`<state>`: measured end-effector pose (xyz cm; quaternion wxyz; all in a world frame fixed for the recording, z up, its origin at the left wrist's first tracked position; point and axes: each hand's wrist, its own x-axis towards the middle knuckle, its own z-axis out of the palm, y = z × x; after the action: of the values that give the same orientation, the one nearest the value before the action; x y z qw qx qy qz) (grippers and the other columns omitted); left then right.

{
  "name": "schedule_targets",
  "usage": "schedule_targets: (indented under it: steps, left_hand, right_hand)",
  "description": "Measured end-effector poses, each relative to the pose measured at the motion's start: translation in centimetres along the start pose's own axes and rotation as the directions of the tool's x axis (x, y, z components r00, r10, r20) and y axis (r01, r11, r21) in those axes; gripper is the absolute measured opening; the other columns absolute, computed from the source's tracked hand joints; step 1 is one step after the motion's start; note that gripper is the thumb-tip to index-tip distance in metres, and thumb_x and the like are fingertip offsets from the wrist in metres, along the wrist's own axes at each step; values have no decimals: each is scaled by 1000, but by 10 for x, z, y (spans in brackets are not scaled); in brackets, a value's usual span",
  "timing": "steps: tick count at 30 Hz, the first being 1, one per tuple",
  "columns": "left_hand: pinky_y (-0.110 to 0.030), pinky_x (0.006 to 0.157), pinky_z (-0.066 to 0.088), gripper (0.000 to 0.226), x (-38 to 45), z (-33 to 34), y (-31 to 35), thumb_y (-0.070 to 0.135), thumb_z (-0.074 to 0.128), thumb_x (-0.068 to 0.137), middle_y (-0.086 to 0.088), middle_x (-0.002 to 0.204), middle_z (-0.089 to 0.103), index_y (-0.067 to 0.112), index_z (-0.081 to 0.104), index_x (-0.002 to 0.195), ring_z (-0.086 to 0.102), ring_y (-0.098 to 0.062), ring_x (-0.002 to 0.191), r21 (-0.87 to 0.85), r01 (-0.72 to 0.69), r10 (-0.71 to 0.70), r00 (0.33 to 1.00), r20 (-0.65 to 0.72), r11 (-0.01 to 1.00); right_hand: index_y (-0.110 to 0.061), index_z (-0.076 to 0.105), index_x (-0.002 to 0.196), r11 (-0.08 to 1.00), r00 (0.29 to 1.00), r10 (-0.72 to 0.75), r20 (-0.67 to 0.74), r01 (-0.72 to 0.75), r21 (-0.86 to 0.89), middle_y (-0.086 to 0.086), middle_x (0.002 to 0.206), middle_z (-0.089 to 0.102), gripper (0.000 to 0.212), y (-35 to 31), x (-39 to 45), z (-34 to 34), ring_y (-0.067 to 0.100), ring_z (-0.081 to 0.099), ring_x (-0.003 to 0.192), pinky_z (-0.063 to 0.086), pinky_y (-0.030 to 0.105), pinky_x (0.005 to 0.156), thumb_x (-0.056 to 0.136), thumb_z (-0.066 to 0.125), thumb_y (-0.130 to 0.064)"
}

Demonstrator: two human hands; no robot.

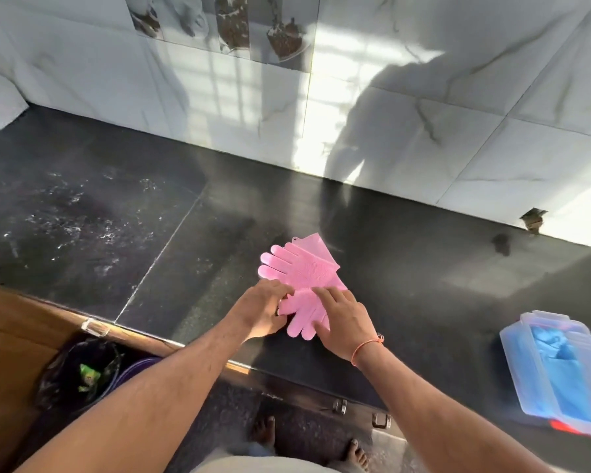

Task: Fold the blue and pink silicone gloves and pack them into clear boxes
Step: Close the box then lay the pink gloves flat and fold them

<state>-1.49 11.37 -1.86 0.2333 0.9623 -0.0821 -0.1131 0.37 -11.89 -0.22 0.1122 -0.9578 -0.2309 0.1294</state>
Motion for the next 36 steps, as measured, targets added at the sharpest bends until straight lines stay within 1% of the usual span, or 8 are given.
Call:
schedule_targets:
  steps: [5, 11, 15, 19, 23, 28, 33, 36]
  left_hand:
    - [-38, 99, 58, 22, 13, -9, 8, 0, 78, 89, 2, 108, 71, 7, 79, 110, 70, -15, 101, -392, 19, -60, 994, -94, 920]
    - [-18, 70, 51, 3, 29, -33, 20, 17, 81, 100, 8, 86, 69, 15, 80, 98, 63, 2, 72, -730, 17, -221, 958, -184, 684]
    - [-17, 75, 58, 34, 35, -45, 26, 30, 94, 87, 6, 109, 78, 23, 78, 116, 72, -3, 92, -867, -23, -301, 933, -197, 498]
    - [-5, 81, 47, 46, 39, -49, 29, 37, 102, 73, 15, 112, 67, 28, 76, 110, 63, 3, 99, -740, -1, -392, 848, -357, 672]
    - [-15, 81, 50, 34, 41, -58, 38, 33, 100, 78, 9, 104, 71, 23, 77, 101, 60, 2, 86, -750, -97, -389, 807, -444, 654]
    - [-30, 70, 56, 16, 40, -87, 53, 31, 85, 94, 7, 84, 78, 19, 79, 101, 69, -8, 75, -915, -211, -315, 892, -324, 343]
    - [-43, 79, 67, 21, 41, -117, 63, 38, 64, 107, -5, 96, 80, 23, 77, 99, 79, -22, 91, -978, -138, -108, 987, -123, -153]
    - [-52, 84, 67, 19, 46, -128, 66, 40, 74, 100, -9, 101, 82, 22, 80, 95, 81, -30, 96, -951, -61, -42, 998, -51, -304]
  right_hand:
    - [-42, 42, 158, 999, 999, 19, -43, -17, 40, -14, 161, 46, 66, 2, 16, -16, 21, 42, 144, 51, 45, 106, 98, 67, -42]
    - [-33, 76, 105, 853, 965, 232, -121, -142, 502, -10, 85, 76, 22, -1, 32, -36, 18, 70, 81, 57, 34, 75, 90, 76, -48]
    - [-45, 76, 96, 698, 927, 322, -191, -96, 710, -15, 81, 76, 19, -9, 35, -56, 13, 70, 72, 58, 31, 71, 82, 75, -57]
    - [-37, 80, 101, 503, 920, 353, -171, -32, 864, -6, 96, 81, 18, -14, 33, -78, 29, 79, 85, 69, 46, 70, 86, 82, -47]
    - [-34, 80, 99, 354, 913, 384, -136, -10, 935, 5, 102, 80, 16, -20, 32, -91, 32, 81, 93, 69, 53, 70, 86, 86, -40]
    - [-19, 73, 109, 230, 926, 370, -74, -14, 973, 13, 101, 81, 39, -25, 31, -106, 32, 81, 78, 69, 50, 65, 83, 90, -42]
    - [-23, 69, 99, 451, 919, 336, -204, 33, 892, -2, 99, 76, 52, -24, 32, -117, 21, 69, 81, 63, 39, 75, 72, 90, -62]
    - [-32, 64, 107, 518, 924, 285, -255, 75, 852, -10, 120, 70, 54, -18, 28, -120, 3, 66, 111, 50, 23, 94, 70, 93, -60]
